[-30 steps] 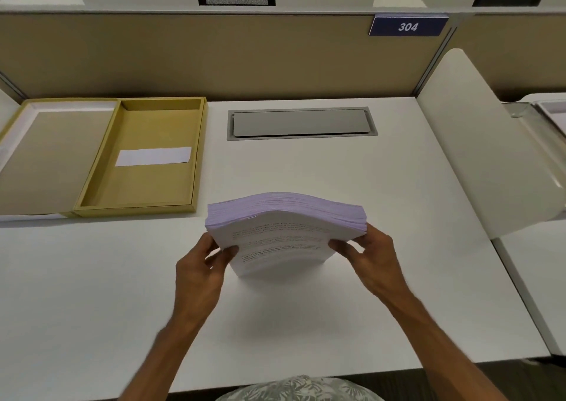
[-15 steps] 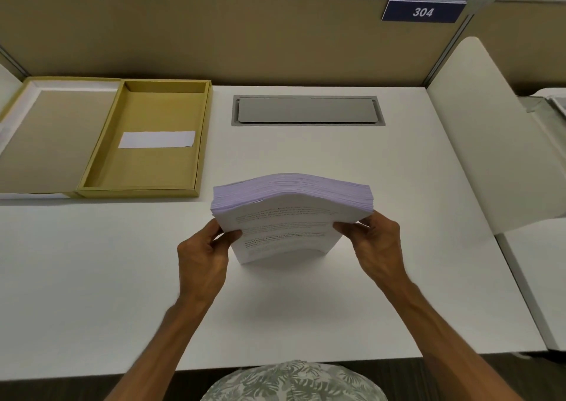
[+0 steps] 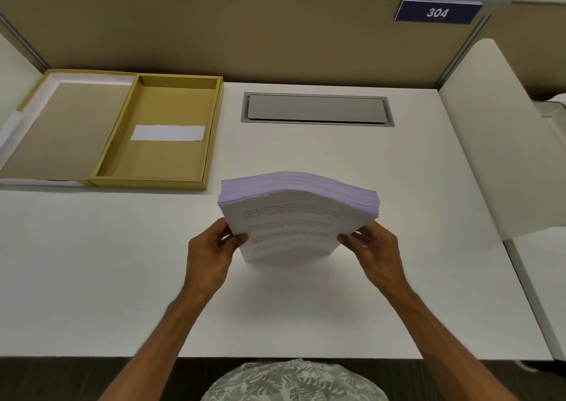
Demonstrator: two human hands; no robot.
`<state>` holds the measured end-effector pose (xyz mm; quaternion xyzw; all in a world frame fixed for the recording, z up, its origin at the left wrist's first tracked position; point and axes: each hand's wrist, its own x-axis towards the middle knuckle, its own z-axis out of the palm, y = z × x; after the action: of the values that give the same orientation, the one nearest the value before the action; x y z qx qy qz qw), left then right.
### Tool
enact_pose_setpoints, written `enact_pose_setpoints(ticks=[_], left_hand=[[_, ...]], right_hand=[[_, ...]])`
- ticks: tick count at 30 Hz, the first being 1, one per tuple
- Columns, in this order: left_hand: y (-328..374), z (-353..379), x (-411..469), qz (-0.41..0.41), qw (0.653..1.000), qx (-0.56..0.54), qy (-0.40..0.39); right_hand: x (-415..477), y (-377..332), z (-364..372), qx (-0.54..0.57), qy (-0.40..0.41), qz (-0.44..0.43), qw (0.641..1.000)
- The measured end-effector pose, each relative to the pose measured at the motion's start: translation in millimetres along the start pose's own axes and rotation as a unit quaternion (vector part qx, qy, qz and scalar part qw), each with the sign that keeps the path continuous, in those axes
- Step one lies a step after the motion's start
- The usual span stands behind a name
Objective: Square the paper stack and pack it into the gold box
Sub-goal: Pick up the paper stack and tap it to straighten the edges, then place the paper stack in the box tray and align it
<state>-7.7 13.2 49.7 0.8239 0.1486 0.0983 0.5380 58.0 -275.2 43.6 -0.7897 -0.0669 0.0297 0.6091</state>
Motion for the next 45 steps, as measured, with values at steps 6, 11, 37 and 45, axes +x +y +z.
enact_pose_setpoints(ticks=[6,11,37,45], left_hand=[[5,0,3,0.004,0.999,0.027,0.042],[22,-19,19,0.024,0.998,0.009,0.052],[-60,-223,194,-0.157,0.977,-0.129,-0.069],[-76,-266,284,-0.158,0.978,-0.107,-0.084]], right_hand=[[14,-4,3,0.012,-0.006,-0.022,1.0],[32,-17,7,0.0,-0.044,-0.033,0.998],[120,-91,248,0.091,-0.048,0.18,0.978],[198,-106,311,0.049,-0.036,0.188,0.98]])
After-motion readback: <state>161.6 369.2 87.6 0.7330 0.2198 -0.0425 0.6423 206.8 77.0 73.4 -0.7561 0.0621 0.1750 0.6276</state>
